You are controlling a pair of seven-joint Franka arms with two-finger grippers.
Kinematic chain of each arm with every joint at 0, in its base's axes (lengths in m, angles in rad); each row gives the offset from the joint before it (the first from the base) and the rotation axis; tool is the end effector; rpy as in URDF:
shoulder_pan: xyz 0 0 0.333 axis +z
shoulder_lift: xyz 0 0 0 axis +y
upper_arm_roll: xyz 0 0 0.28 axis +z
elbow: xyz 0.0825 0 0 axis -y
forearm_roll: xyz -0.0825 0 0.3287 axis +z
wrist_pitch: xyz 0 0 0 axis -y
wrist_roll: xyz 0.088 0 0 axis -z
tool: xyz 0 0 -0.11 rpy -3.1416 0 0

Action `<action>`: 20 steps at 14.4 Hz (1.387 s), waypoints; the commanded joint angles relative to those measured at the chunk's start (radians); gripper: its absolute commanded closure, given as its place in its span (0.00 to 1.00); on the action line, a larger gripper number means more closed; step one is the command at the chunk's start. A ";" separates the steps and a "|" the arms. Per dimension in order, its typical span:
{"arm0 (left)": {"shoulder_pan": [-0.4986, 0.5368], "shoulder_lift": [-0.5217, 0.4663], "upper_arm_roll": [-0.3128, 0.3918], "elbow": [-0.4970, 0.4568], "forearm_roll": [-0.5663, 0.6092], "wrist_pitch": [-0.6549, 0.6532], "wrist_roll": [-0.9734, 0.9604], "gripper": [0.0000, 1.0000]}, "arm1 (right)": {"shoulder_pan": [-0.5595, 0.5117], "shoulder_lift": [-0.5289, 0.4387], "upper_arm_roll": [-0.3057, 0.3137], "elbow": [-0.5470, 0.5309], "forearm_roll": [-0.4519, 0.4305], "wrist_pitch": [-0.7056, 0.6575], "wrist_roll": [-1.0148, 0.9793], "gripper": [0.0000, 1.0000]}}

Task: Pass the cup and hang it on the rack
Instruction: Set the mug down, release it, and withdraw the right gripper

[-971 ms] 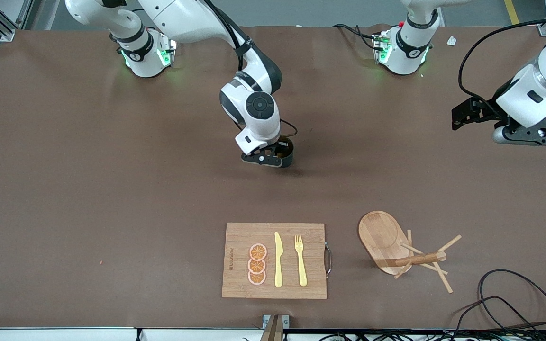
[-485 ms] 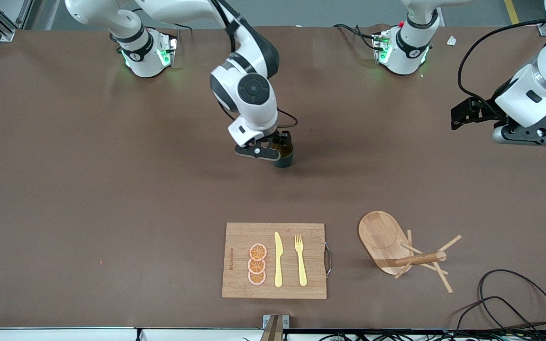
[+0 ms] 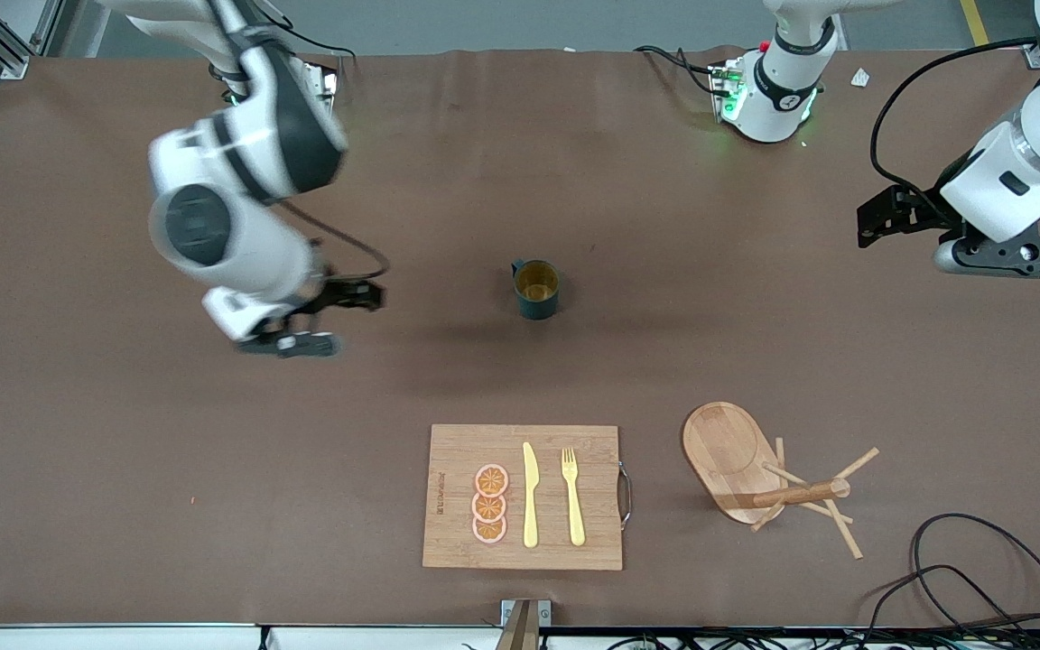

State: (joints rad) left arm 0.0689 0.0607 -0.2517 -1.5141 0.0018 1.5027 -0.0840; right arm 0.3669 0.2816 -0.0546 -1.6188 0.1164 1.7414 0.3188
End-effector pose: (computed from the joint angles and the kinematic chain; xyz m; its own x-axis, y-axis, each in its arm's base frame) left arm 0.5000 -0.0883 0.5735 0.9926 -0.0987 -0.0710 -0.0984 -0.9951 0.0074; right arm 0.5329 0.1863 0.4288 0.9831 -0.0302 -0.1804 -0.0381 -0.9985 -0.0403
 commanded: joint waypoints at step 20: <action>-0.659 0.338 -0.012 0.005 0.178 0.215 -1.092 0.00 | -0.424 -0.041 0.036 0.241 -0.099 -0.296 -0.431 0.00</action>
State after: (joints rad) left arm -0.5360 0.3415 -0.2698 -1.5315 0.1490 1.6858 -1.0423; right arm -0.0533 0.2505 -0.0247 -1.3945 0.0030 1.4570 -0.1052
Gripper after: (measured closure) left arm 0.000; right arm 0.000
